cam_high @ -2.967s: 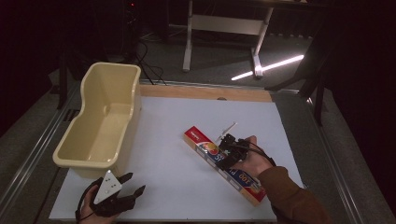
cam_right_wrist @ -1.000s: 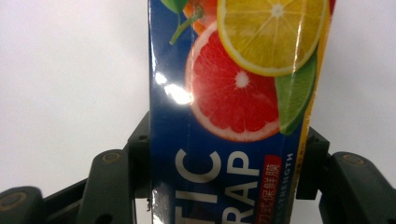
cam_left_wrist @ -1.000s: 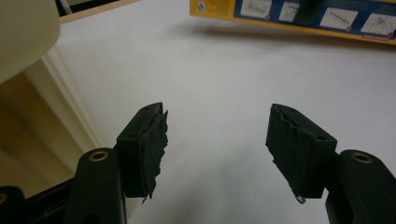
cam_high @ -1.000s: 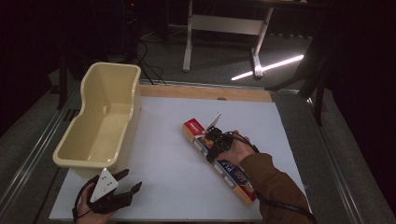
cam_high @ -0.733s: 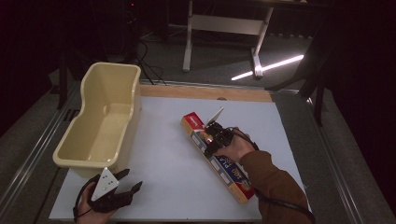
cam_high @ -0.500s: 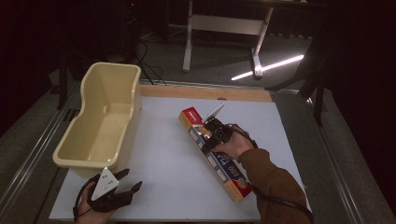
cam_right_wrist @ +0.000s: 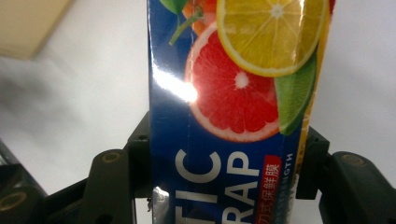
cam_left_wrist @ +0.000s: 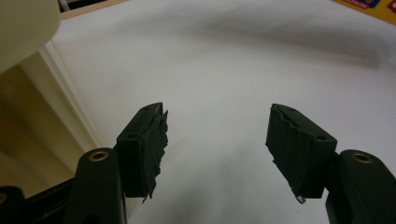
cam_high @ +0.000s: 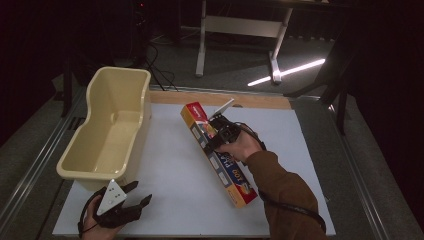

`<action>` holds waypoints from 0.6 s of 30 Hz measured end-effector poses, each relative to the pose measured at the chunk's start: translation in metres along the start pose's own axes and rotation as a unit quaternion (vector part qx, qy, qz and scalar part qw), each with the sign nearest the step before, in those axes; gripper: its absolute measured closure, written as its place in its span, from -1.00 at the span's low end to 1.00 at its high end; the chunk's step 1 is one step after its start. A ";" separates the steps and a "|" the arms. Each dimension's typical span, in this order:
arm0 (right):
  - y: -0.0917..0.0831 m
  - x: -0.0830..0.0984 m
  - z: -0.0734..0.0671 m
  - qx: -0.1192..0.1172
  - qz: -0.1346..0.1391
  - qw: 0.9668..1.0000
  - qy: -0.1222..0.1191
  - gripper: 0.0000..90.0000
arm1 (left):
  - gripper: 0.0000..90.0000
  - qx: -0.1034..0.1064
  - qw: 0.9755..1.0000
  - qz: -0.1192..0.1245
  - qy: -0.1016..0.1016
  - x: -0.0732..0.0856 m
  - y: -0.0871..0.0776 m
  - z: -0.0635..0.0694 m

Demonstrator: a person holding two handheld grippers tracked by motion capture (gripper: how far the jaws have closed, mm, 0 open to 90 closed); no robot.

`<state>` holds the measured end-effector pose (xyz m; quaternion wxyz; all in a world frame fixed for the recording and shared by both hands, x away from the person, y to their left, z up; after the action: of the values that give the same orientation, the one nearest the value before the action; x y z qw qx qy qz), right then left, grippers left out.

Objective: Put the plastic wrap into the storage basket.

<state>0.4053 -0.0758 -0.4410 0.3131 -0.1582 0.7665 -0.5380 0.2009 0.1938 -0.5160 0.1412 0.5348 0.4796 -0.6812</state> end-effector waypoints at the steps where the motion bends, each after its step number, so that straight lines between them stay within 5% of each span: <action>1: -0.002 -0.004 -0.002 -0.004 0.005 1.000 0.001 -0.07 | -0.16 0.000 1.000 0.000 0.000 0.000 0.000 0.000; 18: -0.025 -0.051 -0.030 -0.053 0.057 0.997 0.020 -0.07 | -0.16 0.001 1.000 0.006 -0.003 0.001 0.000 0.001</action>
<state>0.4219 -0.0343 -0.3957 0.3190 -0.1200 0.8079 -0.4808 0.1998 0.1929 -0.5165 0.1461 0.5353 0.4755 -0.6827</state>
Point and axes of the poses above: each handheld gripper's, and its own axes: y roughly forward along the jaws, x roughly out of its underside, z roughly to its right, the point moved 3 cm from there along y, roughly forward along the jaws
